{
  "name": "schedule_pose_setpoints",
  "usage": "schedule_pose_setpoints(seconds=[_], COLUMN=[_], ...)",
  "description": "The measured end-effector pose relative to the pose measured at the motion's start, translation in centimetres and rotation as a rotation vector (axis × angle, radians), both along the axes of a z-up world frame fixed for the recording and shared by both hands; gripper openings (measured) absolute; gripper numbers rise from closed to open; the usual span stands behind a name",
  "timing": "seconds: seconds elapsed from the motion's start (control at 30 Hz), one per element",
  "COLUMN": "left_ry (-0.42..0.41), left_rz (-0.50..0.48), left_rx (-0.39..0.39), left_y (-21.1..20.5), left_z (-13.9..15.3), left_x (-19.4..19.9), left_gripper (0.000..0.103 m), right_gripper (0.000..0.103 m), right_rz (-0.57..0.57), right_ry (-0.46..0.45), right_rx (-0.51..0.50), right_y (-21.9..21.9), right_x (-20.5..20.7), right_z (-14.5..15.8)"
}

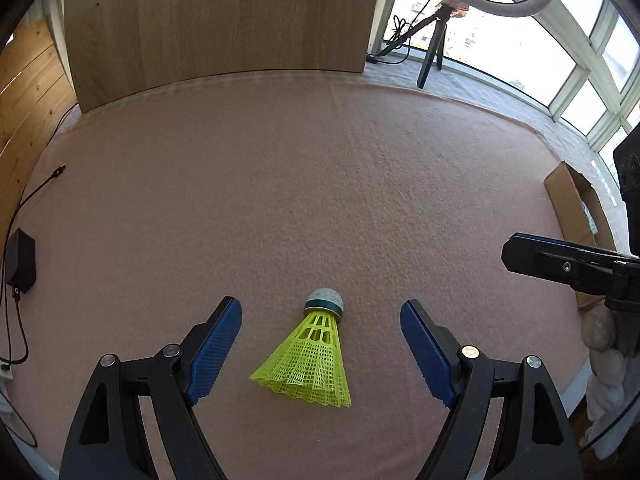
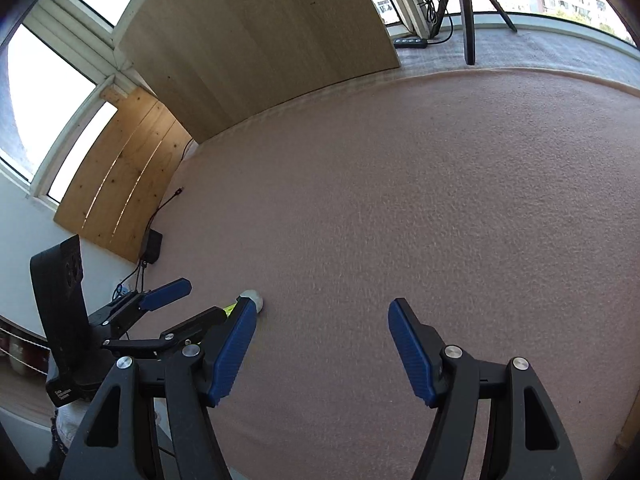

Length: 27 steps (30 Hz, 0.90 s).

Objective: Organize objects
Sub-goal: 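Move the left gripper to the yellow shuttlecock and close on its skirt, then lift the shuttlecock with the left gripper and carry it over the box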

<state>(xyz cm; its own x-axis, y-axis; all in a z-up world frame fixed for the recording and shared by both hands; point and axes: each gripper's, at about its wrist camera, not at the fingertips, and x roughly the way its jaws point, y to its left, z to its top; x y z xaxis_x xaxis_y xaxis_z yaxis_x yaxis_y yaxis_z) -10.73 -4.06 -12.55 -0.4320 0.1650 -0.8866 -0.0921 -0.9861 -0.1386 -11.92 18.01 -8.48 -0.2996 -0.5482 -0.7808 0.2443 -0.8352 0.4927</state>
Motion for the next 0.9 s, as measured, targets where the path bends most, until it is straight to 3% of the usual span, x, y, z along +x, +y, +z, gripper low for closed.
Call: schedule_pose_setpoints(seconds=[0.33,0.57,0.67,0.83,0.9], left_ry=[-0.061,-0.092,-0.097,-0.097,-0.096], left_rz=[-0.059,-0.074,-0.066,-0.055,-0.052], left_rx=[0.042,0.112,0.139,0.17,0.176], left_y=[-1.4,-2.0,-2.2,-2.1,-2.2], left_z=[-3.0,-4.3,-4.5,-4.5,-4.5], left_x=[0.5,1.3,1.6,2.4,2.6], left_gripper=[0.084,0.082,0.075,0.057,0.054], right_gripper=[0.065,0.065,0.062,0.046,0.04], right_rz=[0.094,0.145,0.159,0.171,0.181], right_ry=[-0.11,-0.188,-0.223,-0.281,-0.289], right_rx=[-0.035,-0.047,-0.063,-0.105,-0.117], right_y=[-6.7,-9.9,-10.7,-11.3,-11.4], right_x=[-1.4,-1.6,-1.6,-1.2,-1.0], right_z=[-3.1,-5.0,-5.7,-6.7,-6.8])
